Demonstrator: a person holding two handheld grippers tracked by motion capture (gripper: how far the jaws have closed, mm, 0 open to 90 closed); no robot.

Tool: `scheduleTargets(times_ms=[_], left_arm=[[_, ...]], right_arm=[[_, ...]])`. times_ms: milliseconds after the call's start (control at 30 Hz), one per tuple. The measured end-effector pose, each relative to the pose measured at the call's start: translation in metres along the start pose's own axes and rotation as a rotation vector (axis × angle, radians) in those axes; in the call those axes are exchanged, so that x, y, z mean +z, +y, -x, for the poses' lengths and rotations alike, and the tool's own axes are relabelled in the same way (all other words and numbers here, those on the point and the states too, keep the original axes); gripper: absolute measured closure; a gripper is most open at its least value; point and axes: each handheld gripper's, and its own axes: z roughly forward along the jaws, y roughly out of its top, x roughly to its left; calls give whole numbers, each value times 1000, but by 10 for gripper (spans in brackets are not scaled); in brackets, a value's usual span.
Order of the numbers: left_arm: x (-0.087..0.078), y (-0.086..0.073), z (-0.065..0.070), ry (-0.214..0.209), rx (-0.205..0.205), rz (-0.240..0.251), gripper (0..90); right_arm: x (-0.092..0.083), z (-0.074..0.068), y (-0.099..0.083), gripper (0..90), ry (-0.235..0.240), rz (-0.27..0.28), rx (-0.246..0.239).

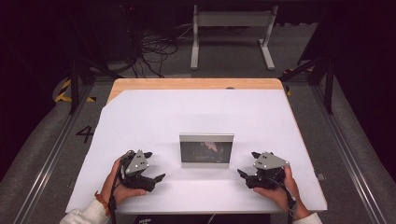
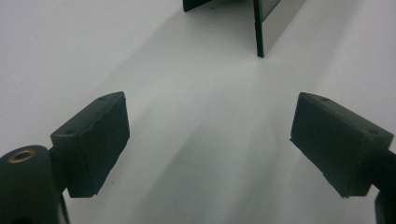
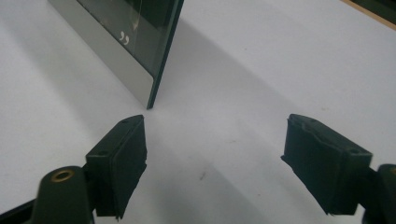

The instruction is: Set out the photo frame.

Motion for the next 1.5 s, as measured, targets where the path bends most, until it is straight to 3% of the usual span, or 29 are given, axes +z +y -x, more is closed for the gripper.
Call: scheduleTargets(times_ms=[133,367,467,1067,1500], left_arm=[[3,0,2,4,10,-24,97],[4,1,3,-9,1,-19,66],[6,0,5,-20,27,-43,36],[7,3,5,10,49,-48,52],[8,5,6,7,63,-52,53]], right_arm=[[2,0,-2,182,3,-9,0],[3,-2,-1,160,-1,-13,5],[3,-3,-1,156,-2,-12,5],[3,-2,-2,151,10,-11,5],[2,-1,-4,151,5,-10,8]])
